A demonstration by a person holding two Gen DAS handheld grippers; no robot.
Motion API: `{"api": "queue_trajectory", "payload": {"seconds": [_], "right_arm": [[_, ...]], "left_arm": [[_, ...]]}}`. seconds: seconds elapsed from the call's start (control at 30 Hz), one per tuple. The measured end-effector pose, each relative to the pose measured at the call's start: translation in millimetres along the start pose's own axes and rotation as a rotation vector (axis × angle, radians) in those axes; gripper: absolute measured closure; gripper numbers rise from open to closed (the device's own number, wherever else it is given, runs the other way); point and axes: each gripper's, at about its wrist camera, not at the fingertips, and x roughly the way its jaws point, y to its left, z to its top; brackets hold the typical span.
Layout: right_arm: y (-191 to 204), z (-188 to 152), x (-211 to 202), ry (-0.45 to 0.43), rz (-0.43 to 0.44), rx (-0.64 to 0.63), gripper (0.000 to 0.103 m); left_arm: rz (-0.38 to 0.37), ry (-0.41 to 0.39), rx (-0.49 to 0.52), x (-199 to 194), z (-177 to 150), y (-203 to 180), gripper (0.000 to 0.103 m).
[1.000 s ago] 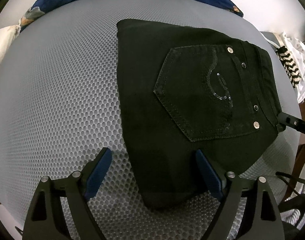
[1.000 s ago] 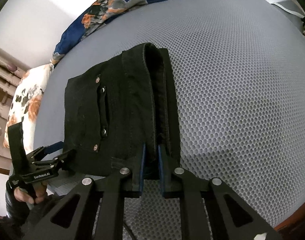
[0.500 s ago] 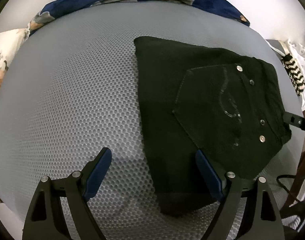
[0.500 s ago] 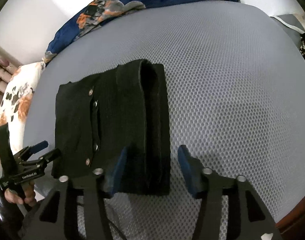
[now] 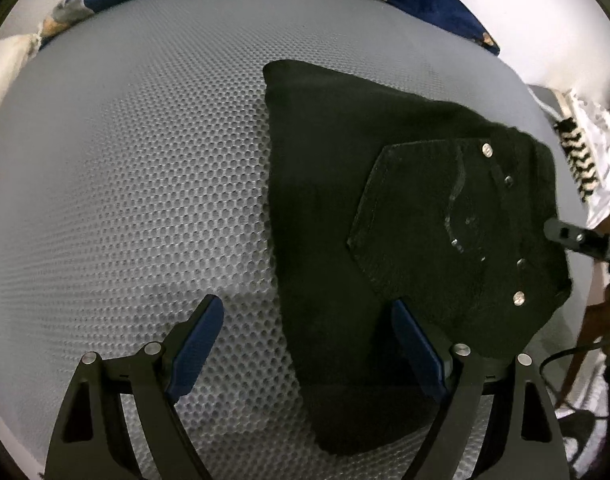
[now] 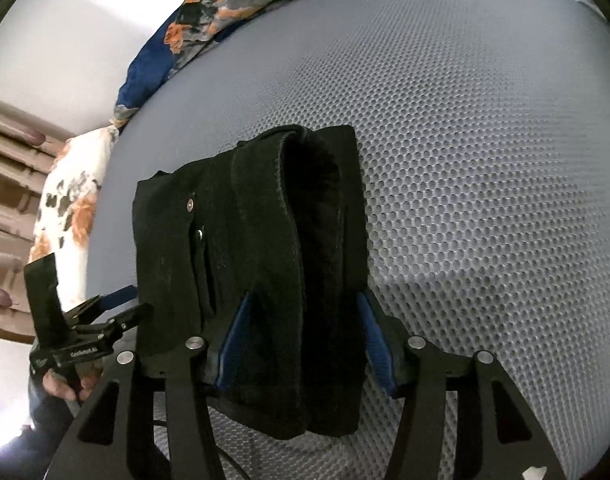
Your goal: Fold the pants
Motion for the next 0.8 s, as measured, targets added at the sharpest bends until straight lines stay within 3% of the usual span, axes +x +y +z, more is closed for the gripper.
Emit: {"api": "queue_trajectory", "payload": {"seconds": [0.5, 0.7, 0.8], "right_arm": [[-47, 2, 4, 0.078, 0.208, 0.055, 0.050], [-58, 2, 9, 0.104, 0.297, 0.063, 0.051], [-56, 6, 14, 0.110, 0.330, 0.053, 0.051]], "left_arm": [[-0.191, 0.027, -0.030, 5, 15, 17, 0.017], [-0.347, 0.046, -0.053, 11, 25, 18, 0.018], [-0.389, 0.042, -0.071, 14, 27, 21, 0.018]]}}
